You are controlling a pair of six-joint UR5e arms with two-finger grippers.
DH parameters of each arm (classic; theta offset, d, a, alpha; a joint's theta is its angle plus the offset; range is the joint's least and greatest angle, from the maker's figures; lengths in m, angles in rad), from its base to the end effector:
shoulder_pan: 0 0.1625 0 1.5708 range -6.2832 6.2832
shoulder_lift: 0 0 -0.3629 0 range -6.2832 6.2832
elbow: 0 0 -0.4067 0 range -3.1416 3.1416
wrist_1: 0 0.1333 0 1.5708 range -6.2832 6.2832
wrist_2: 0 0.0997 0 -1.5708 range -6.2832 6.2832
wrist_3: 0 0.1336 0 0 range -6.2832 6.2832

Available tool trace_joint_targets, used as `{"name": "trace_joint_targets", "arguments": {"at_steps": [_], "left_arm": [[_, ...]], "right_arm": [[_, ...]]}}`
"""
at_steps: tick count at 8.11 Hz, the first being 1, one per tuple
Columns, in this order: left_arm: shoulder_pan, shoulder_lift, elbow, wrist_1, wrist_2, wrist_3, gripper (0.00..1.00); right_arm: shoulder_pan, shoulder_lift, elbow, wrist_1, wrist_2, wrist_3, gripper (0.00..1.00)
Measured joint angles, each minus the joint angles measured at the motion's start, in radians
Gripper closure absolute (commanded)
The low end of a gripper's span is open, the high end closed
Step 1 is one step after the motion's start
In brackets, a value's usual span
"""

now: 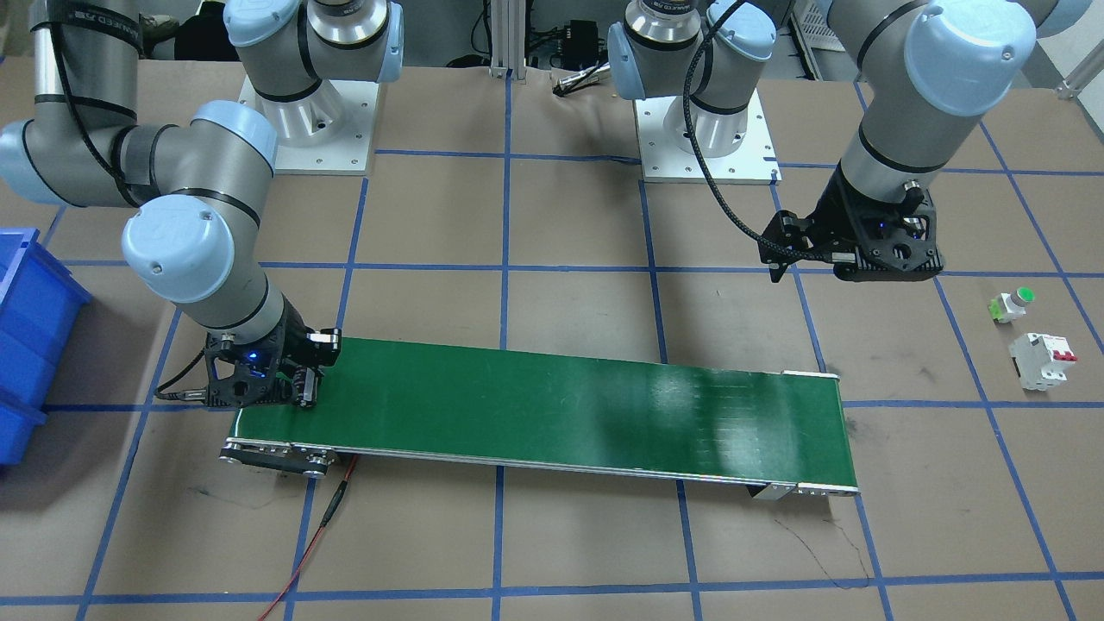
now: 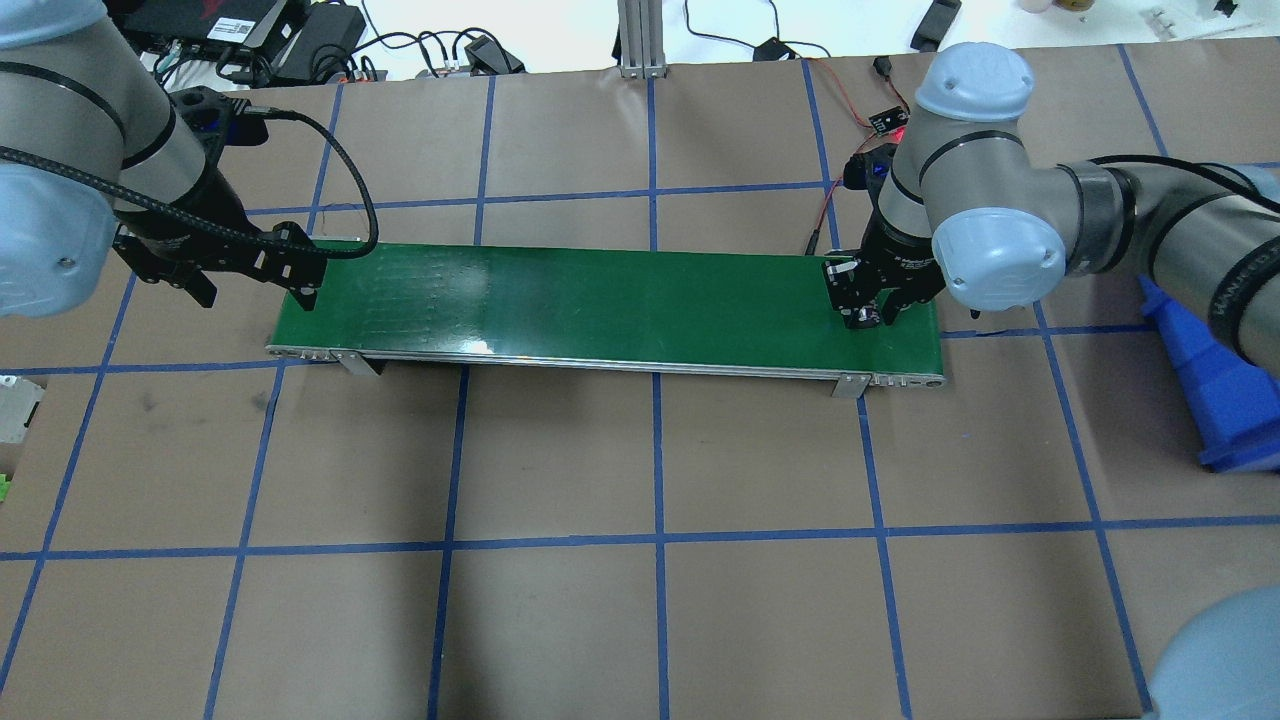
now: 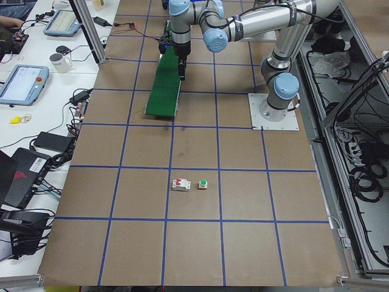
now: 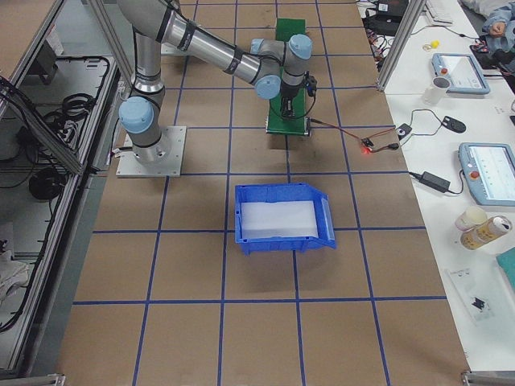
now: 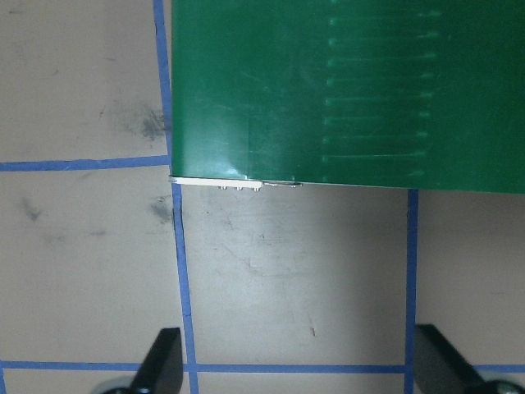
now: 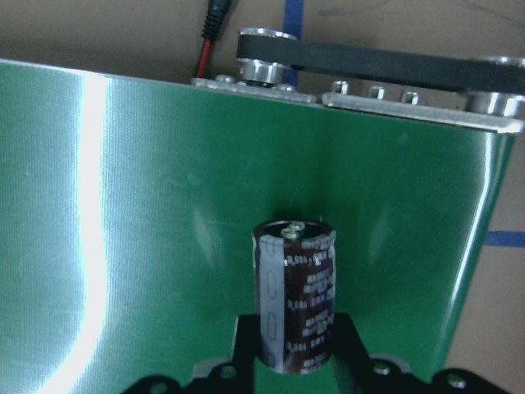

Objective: Move capacitor from left to right
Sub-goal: 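Lift the capacitor with the right gripper and carry it over the blue bin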

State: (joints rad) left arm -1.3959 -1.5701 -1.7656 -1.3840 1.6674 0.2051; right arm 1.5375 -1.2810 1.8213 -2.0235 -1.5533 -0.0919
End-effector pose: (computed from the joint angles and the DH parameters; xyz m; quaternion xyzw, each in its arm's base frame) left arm -0.0320 -0.5109 0.3132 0.0153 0.9987 0.0127 0.0467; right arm 0.1176 -0.5443 0.1593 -0.0289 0.9986 0.0432 0.0115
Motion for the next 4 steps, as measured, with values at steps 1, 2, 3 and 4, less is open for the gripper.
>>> {"name": "trace_joint_targets", "arguments": {"at_steps": [1, 2, 3, 4], "left_arm": [[0.000, 0.001, -0.001, 0.000, 0.000, 0.000, 0.00], [0.000, 0.001, -0.002, 0.000, 0.000, -0.001, 0.00], [0.000, 0.002, -0.003, 0.000, 0.000, -0.001, 0.00], [0.000, 0.002, -0.003, 0.000, 0.000, -0.001, 0.00]], "right_arm": [[-0.012, -0.004, -0.011, 0.010, -0.022, -0.011, 1.00], [-0.038, -0.010, -0.036, 0.034, -0.045, -0.030, 1.00], [-0.076, -0.021, -0.080, 0.085, -0.060, -0.048, 1.00], [-0.123, -0.039, -0.131, 0.147, -0.069, -0.079, 1.00]]}}
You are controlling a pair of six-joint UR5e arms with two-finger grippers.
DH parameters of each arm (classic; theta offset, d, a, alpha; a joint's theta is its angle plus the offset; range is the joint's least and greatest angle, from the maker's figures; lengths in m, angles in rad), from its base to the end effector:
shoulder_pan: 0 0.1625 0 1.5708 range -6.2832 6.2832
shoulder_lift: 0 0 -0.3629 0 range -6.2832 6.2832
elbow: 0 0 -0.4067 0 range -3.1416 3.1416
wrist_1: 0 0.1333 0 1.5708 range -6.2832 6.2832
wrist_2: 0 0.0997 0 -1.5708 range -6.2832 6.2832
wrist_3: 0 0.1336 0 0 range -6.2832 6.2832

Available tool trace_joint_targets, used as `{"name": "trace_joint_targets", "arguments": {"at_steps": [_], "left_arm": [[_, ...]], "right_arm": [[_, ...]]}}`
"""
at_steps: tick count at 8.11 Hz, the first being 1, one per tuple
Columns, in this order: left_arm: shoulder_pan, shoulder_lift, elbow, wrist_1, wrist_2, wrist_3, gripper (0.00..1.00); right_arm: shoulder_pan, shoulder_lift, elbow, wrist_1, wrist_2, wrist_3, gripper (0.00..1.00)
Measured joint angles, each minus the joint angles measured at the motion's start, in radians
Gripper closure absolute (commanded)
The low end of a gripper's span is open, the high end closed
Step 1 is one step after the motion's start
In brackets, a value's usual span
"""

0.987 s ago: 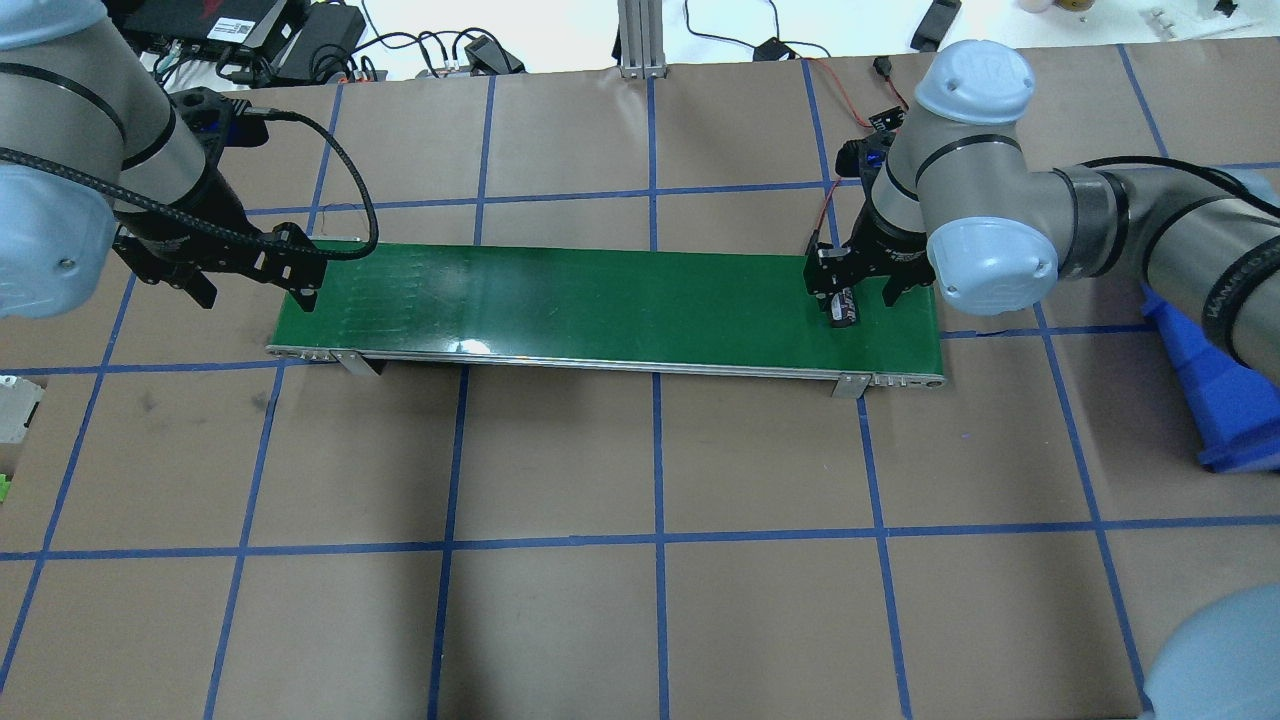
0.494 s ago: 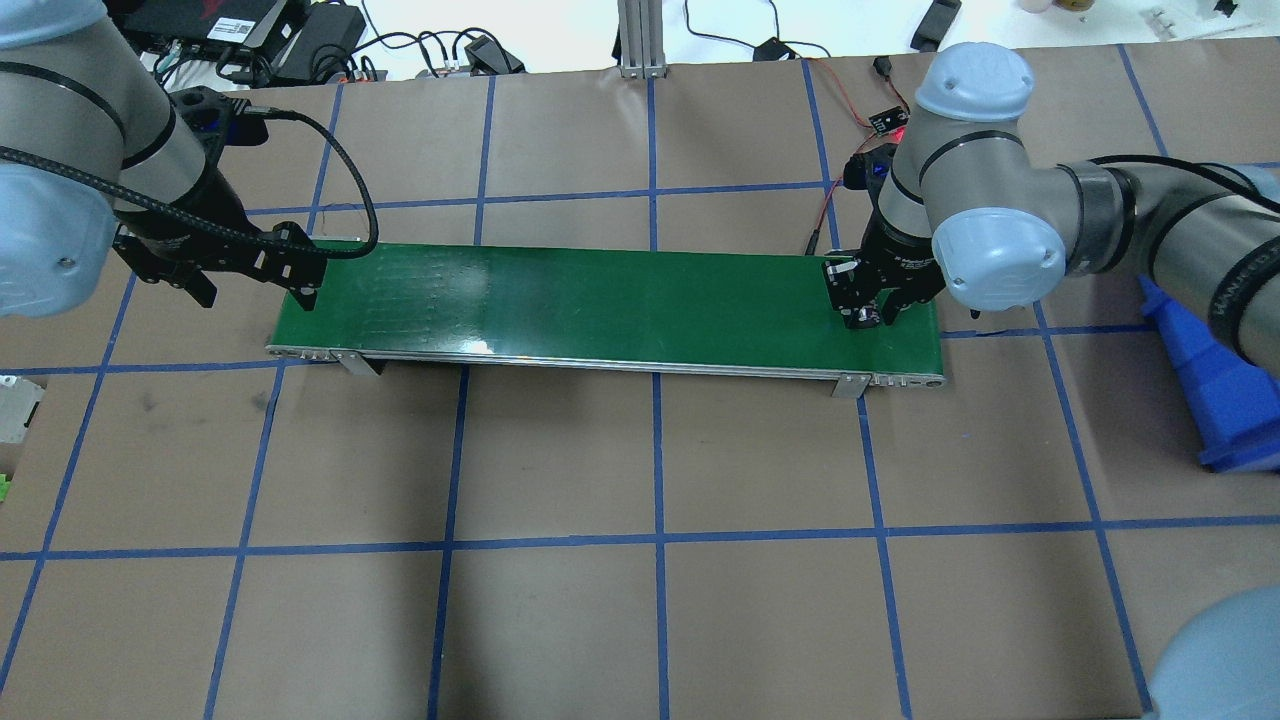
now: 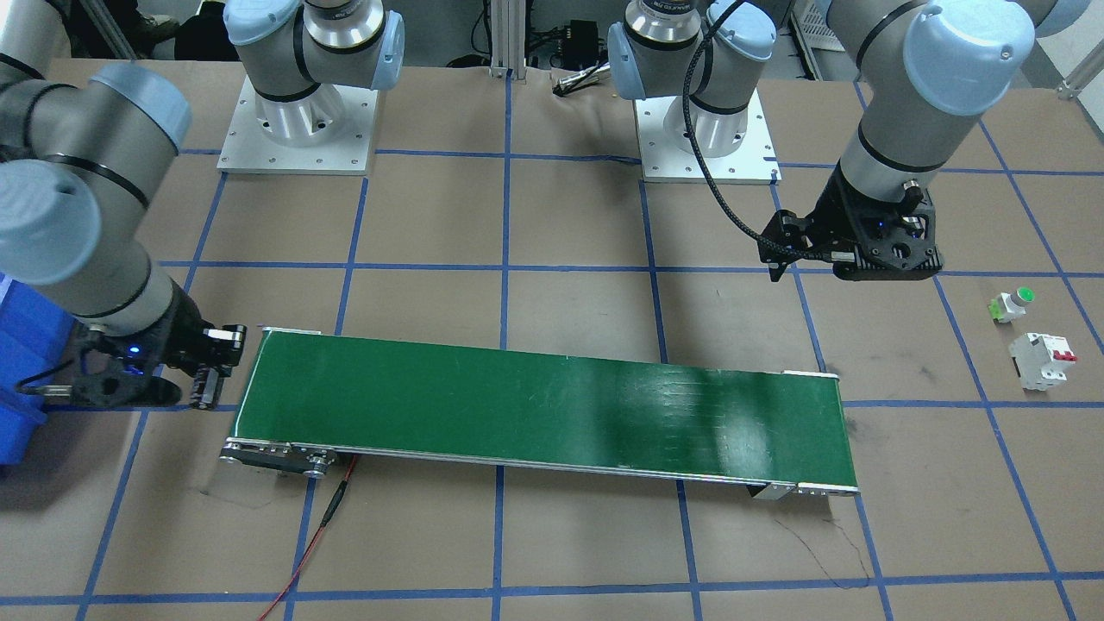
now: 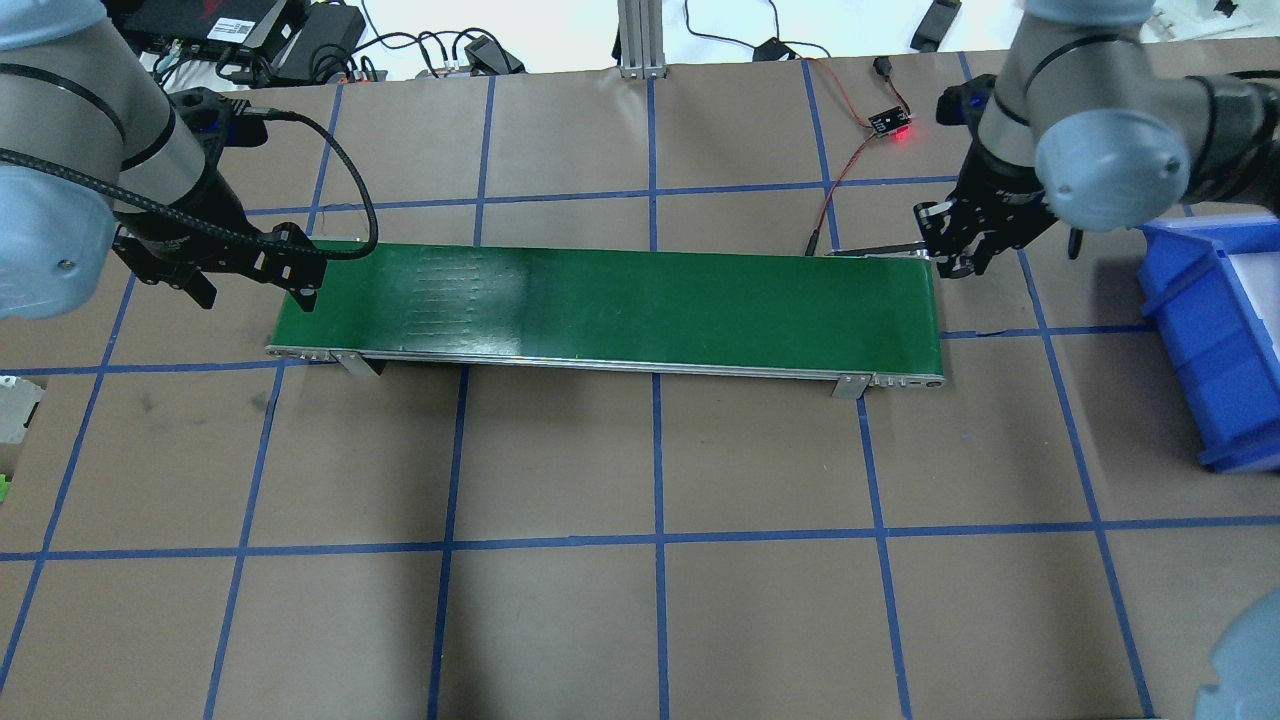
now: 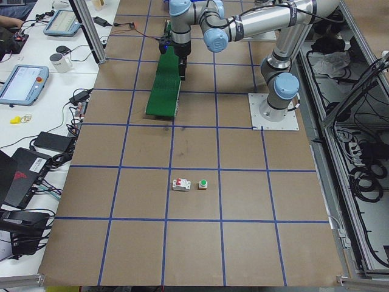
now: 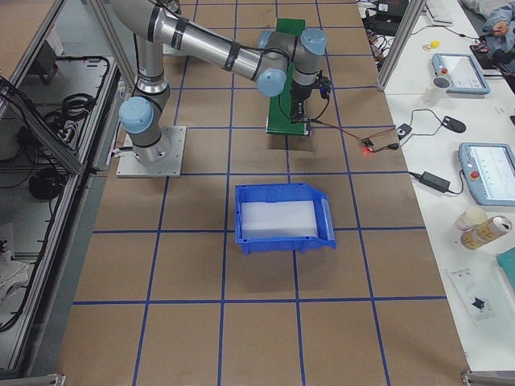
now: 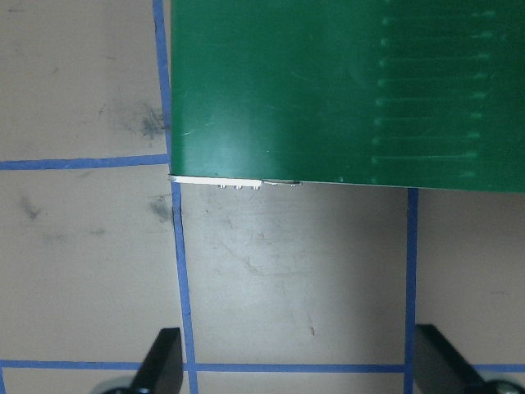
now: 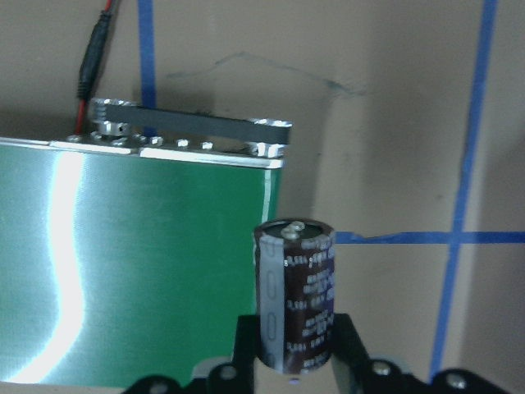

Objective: Move capacitor from left to right
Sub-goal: 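Lift the capacitor with the right gripper and carry it over the blue bin, then lower the capacitor into the blue bin and open the right gripper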

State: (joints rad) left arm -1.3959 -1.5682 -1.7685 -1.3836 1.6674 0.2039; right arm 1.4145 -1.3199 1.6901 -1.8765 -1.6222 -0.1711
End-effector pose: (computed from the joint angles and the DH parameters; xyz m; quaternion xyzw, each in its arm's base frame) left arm -0.0322 -0.5101 0.3128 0.0147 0.9987 0.0130 0.0467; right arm 0.0377 -0.5730 0.2273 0.0082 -0.9991 -0.0360 0.0201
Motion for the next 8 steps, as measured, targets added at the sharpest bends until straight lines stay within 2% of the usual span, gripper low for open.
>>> {"name": "trace_joint_targets", "arguments": {"at_steps": [2, 3, 6, 7, 8], "left_arm": [[0.000, 0.000, -0.001, 0.000, 0.000, 0.001, 0.00], [0.000, 0.000, -0.001, 0.000, 0.000, 0.002, 0.00], [0.000, 0.002, -0.002, -0.001, 0.000, 0.002, 0.00], [0.000, 0.003, -0.002, -0.001, 0.000, 0.003, 0.00], [0.000, 0.003, -0.002, -0.001, 0.000, 0.003, 0.00]], "right_arm": [[-0.126, -0.031, -0.048, 0.057, -0.035, -0.155, 1.00], [-0.213, -0.039, -0.055, 0.061, -0.063, -0.289, 1.00], [-0.477, -0.017, -0.066, 0.019, -0.088, -0.689, 1.00], [-0.535, 0.015, -0.059, -0.015, -0.088, -0.765, 0.91], [-0.573, 0.057, -0.050, -0.066, -0.090, -0.821, 0.33]]}}
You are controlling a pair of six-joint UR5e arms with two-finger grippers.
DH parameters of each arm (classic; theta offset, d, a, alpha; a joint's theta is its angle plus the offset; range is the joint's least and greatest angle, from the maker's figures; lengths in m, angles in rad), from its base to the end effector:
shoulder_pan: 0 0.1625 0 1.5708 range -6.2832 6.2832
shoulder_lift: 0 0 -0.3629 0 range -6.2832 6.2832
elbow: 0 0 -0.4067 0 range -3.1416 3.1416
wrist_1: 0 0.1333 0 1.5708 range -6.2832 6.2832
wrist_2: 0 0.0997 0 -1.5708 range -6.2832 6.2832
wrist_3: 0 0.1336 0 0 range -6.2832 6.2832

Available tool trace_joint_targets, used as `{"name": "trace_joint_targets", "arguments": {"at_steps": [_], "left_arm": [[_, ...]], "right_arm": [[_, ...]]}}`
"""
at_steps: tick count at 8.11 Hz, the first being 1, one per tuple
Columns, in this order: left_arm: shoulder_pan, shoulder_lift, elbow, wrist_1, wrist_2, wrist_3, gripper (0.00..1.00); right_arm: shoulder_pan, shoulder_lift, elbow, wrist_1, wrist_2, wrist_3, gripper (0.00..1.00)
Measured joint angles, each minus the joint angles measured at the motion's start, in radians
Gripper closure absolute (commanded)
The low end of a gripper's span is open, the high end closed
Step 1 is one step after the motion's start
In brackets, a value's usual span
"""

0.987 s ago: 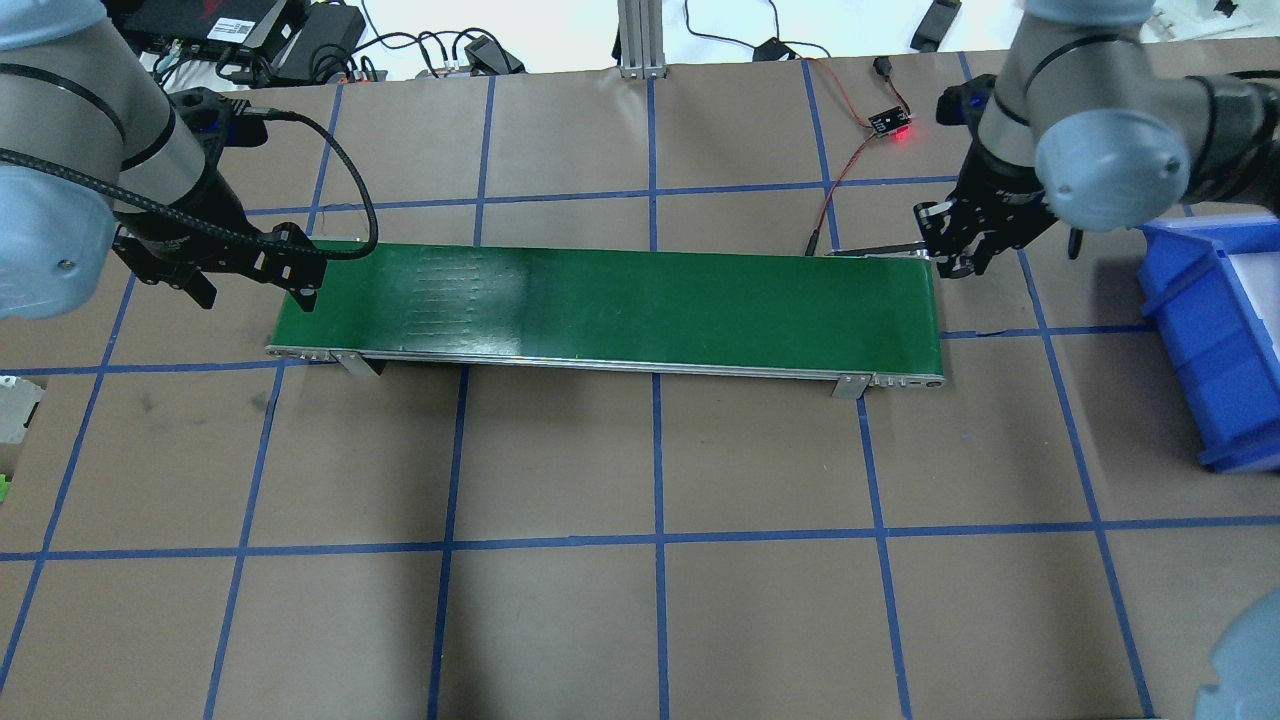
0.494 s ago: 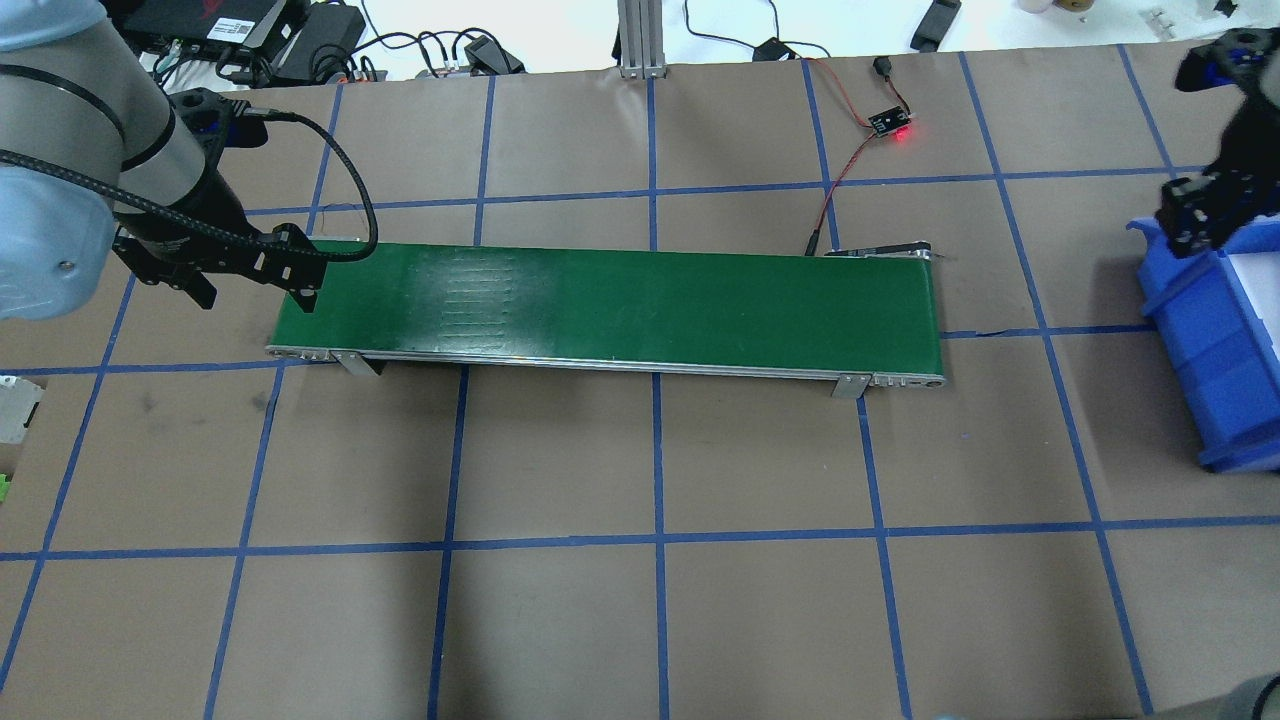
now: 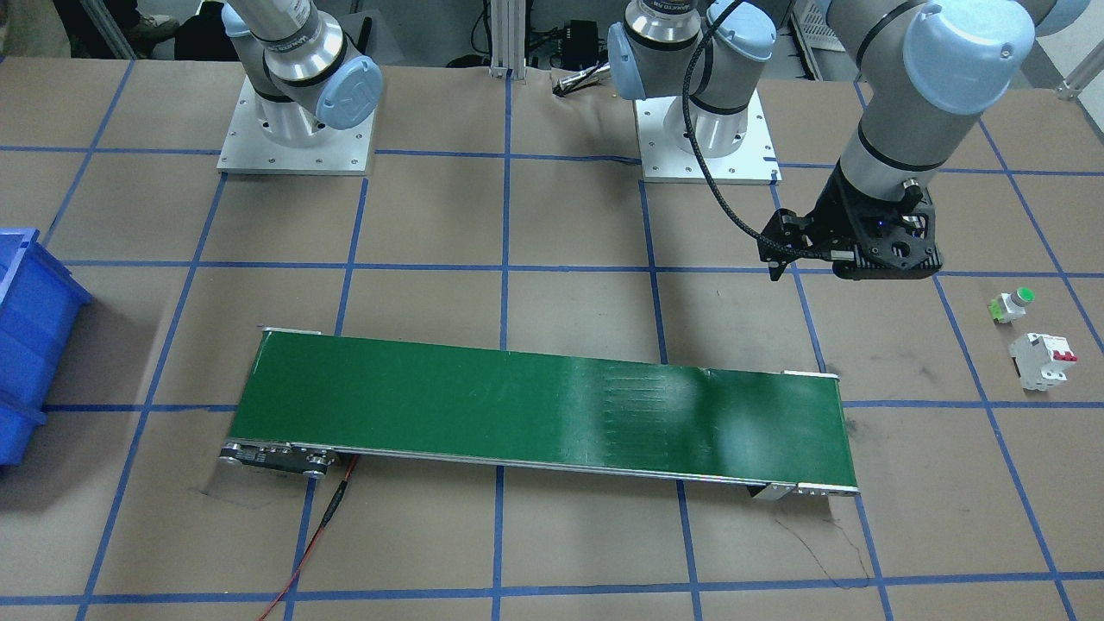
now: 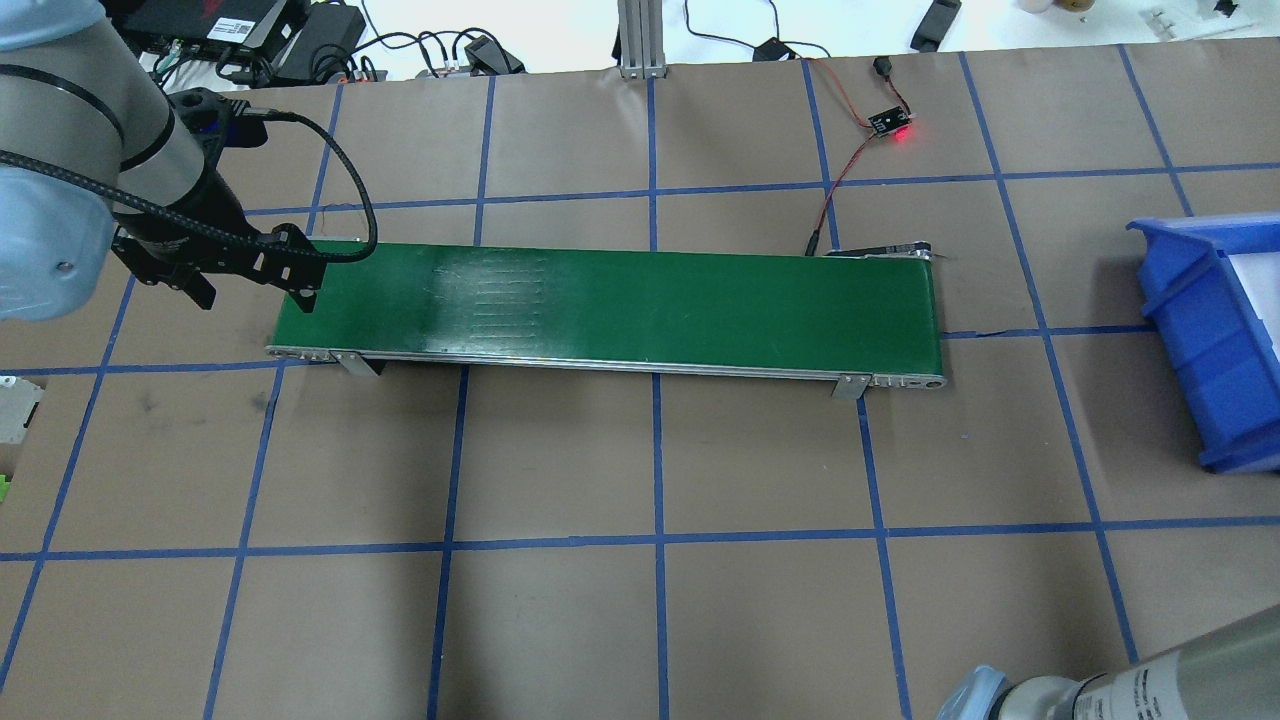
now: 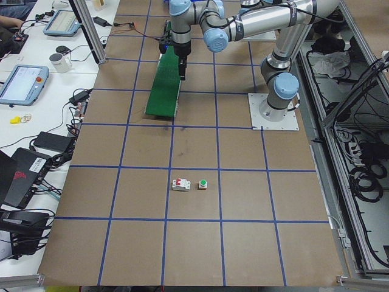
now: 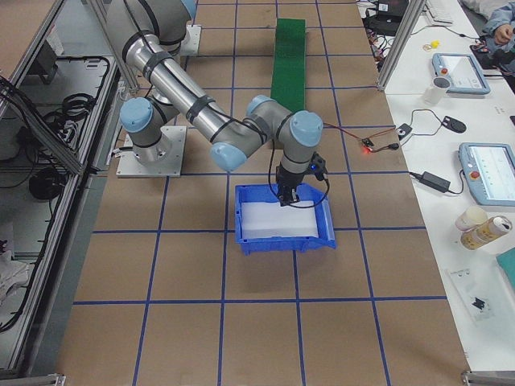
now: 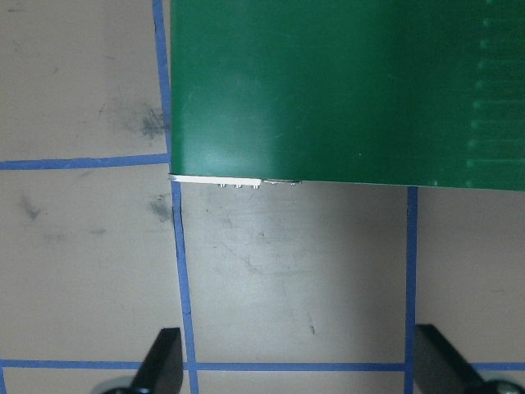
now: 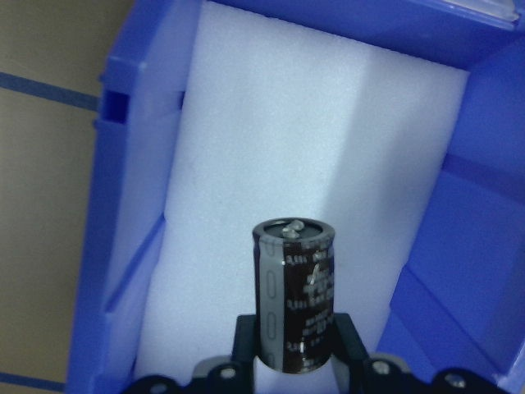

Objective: Move capacitor from left to right
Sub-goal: 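Lower the capacitor into the blue bin and open the right gripper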

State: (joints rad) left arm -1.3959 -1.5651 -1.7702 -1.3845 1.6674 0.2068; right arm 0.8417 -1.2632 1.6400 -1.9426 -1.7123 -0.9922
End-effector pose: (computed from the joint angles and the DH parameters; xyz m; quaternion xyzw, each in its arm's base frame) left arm -0.0323 -0.5091 0.3134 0.0161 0.9987 0.0128 0.0467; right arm -0.3058 -0.5141 0.2260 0.1310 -0.9889 -0.0552 0.0442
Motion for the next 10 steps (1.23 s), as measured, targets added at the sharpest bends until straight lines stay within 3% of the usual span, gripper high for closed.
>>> {"name": "trace_joint_targets", "arguments": {"at_steps": [1, 3, 5, 8, 10], "left_arm": [[0.000, 0.000, 0.000, 0.000, 0.000, 0.000, 0.00], [0.000, 0.002, 0.000, 0.000, 0.000, 0.000, 0.00], [0.000, 0.002, 0.000, -0.001, 0.000, 0.000, 0.00], [0.000, 0.002, 0.000, -0.001, 0.000, 0.000, 0.00], [0.000, 0.002, 0.000, -0.001, 0.000, -0.001, 0.00]], "right_arm": [[-0.018, 0.029, 0.006, -0.034, -0.001, -0.029, 0.00], [-0.029, 0.040, 0.010, -0.047, 0.008, -0.051, 0.00], [-0.025, -0.017, 0.010, 0.020, 0.020, -0.051, 0.00], [0.047, -0.179, -0.006, 0.229, 0.115, 0.039, 0.00], [0.190, -0.268, -0.032, 0.364, 0.120, 0.195, 0.00]]}}
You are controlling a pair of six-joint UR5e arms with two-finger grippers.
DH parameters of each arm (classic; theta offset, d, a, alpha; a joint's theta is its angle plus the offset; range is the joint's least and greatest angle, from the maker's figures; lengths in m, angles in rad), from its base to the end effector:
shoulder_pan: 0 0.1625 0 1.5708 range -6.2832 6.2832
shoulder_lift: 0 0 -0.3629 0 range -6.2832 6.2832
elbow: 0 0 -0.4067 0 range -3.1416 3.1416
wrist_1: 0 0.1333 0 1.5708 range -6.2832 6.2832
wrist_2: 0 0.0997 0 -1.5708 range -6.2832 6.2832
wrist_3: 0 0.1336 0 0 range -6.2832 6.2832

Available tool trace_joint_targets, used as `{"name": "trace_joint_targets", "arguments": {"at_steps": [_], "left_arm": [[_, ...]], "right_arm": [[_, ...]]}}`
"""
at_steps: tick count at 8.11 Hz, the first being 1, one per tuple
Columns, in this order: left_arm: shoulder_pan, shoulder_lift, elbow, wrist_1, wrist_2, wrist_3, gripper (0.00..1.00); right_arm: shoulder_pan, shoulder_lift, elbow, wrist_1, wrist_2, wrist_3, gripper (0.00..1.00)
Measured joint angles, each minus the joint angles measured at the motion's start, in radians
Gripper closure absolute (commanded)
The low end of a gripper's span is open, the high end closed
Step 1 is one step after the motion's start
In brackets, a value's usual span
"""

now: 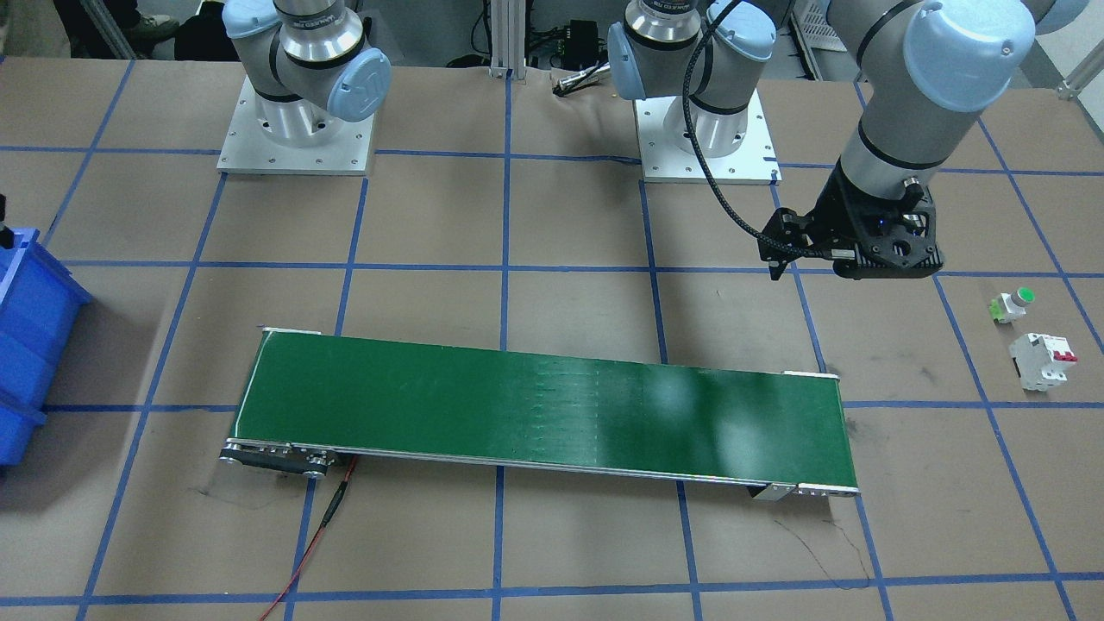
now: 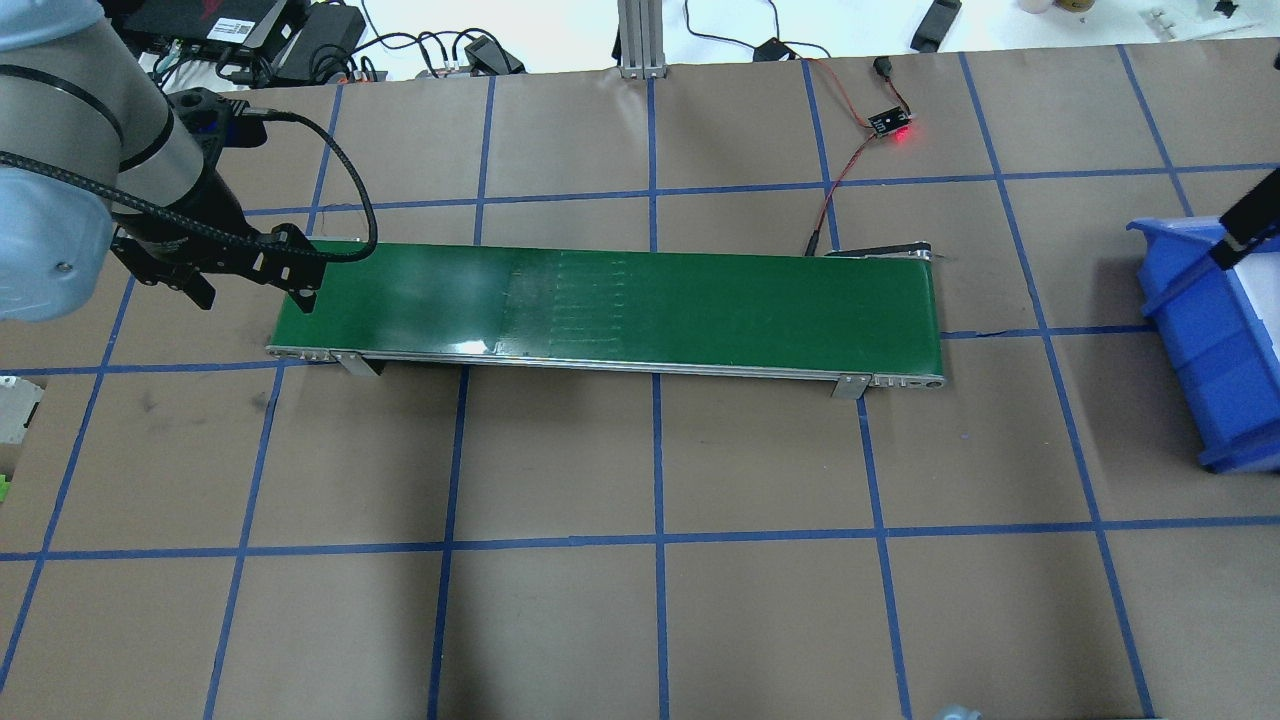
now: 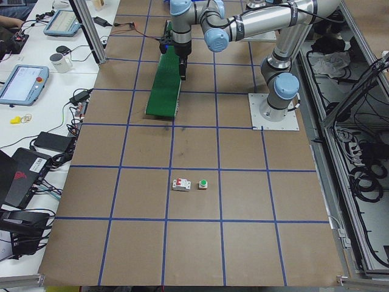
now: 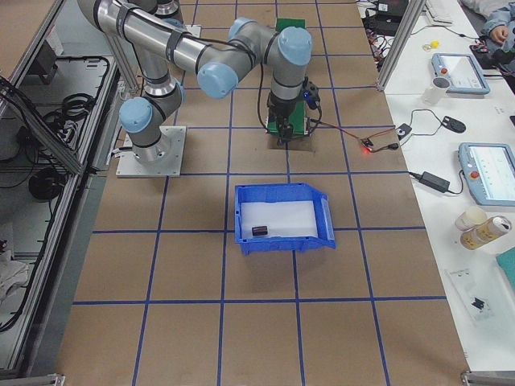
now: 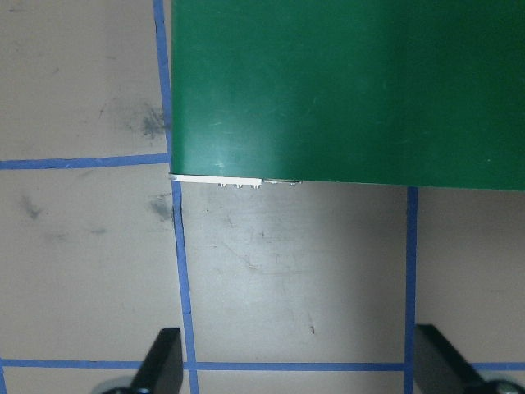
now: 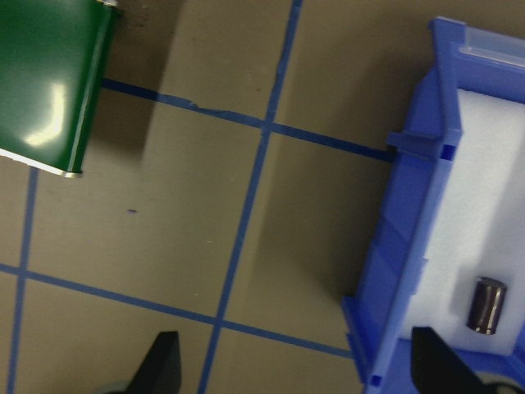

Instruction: Move capacitor from left to right

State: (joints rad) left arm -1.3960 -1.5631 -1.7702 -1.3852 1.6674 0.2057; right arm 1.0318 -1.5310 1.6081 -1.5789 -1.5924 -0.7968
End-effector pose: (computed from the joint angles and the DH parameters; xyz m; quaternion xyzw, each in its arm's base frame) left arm -0.0324 -0.5087 0.3143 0.0156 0.9987 0.0121 0.0468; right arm -0.1499 -0.5048 0.3537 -0.1288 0.9910 0.0338 0.0129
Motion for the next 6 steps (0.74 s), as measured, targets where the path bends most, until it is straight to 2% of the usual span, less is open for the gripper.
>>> {"name": "trace_joint_targets", "arguments": {"at_steps": [2, 4, 6], "left_arm": [[0.000, 0.000, 0.000, 0.000, 0.000, -0.001, 0.00], [0.000, 0.001, -0.001, 0.000, 0.000, -0.001, 0.00], [0.000, 0.002, -0.001, 0.001, 0.000, 0.001, 0.00]], "right_arm": [[0.174, -0.051, -0.033, 0.102, 0.000, 0.220, 0.00], [0.350, -0.072, -0.061, 0.132, -0.005, 0.449, 0.00], [0.466, -0.076, -0.071, 0.132, -0.006, 0.636, 0.00]]}}
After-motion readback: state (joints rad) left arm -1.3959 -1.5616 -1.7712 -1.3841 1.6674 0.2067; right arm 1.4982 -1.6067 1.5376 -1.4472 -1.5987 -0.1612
